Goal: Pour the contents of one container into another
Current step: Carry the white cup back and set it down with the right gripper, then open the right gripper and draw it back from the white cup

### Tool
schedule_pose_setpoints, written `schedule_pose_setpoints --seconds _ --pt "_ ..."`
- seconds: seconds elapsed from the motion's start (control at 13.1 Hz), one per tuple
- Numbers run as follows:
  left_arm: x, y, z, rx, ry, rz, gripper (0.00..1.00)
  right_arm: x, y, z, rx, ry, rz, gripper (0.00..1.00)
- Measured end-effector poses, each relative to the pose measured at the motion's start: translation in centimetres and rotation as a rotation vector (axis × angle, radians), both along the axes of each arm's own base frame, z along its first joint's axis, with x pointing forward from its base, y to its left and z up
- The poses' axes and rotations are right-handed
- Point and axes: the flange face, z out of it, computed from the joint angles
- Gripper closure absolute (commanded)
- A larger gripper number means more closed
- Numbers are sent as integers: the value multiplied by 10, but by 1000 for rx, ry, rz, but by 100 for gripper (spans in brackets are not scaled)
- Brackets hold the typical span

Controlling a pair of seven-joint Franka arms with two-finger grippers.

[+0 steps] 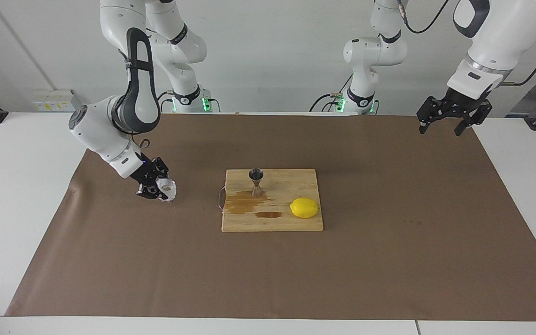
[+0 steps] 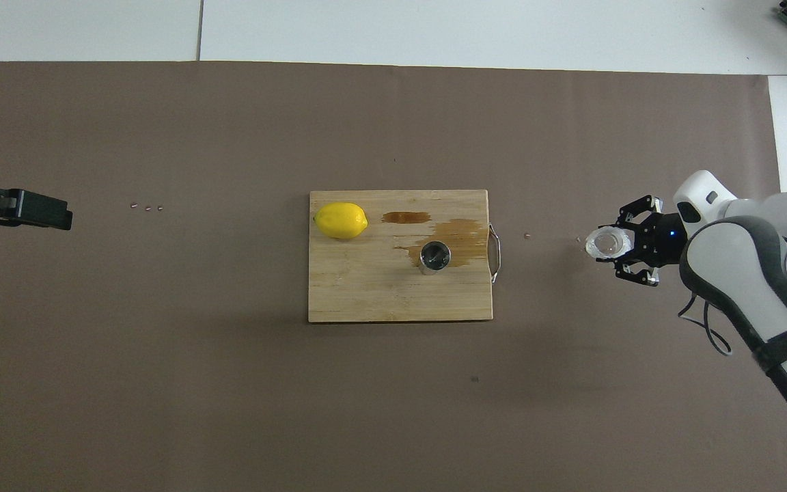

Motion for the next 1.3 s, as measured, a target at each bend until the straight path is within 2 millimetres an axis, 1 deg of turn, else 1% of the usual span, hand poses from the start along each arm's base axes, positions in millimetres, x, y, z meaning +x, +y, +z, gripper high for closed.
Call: schedule_pose_setpoints --seconds 0.23,0.46,0.53,0.69,0.76,0.84,0.92,1.3 --pt "0 2 0 0 5 3 0 -2 -1 -15 1 12 22 57" --pt "-1 3 0 0 5 5 0 -2 -1 -26 26 1 50 48" --pt "-1 3 0 0 5 5 0 -2 -1 -29 26 3 55 46" --pt "-1 3 0 0 5 5 0 -2 -2 -30 25 2 57 45" --pt "-1 3 0 0 5 5 0 -2 -2 -30 24 1 56 39" --pt "-1 3 0 0 5 5 0 -2 -2 -30 22 -1 55 15" --pt "-1 3 0 0 5 5 0 -2 -2 -30 21 -3 54 0" --pt "-1 3 0 0 5 5 0 -1 -3 -29 20 -5 53 0"
